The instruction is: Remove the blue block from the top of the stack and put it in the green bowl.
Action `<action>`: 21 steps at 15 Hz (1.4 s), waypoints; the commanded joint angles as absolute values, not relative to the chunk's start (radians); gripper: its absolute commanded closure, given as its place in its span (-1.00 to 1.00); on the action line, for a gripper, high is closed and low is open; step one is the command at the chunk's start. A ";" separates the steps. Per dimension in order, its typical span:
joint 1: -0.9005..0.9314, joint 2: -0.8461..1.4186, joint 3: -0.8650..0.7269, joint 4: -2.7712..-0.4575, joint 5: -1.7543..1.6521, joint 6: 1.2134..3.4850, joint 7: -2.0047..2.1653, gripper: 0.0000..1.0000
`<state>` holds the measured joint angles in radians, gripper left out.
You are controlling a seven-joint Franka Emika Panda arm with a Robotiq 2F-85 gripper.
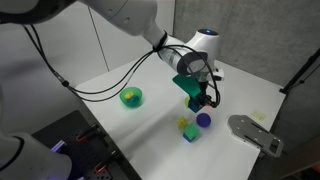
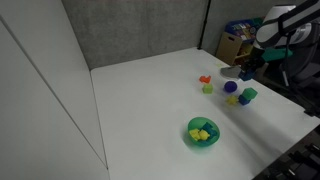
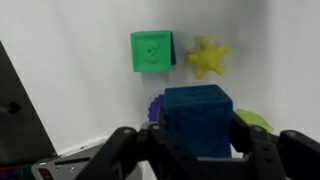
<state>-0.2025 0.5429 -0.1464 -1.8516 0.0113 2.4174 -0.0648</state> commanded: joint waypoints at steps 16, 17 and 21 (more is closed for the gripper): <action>0.087 0.204 0.022 -2.244 -0.037 2.261 0.100 0.36; 0.101 0.191 0.029 -2.266 -0.051 2.275 0.112 0.36; 0.111 0.212 0.047 -2.258 -0.051 2.272 0.107 -0.14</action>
<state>0.1207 0.2106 0.0375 -2.2606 -0.0496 2.2745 0.1059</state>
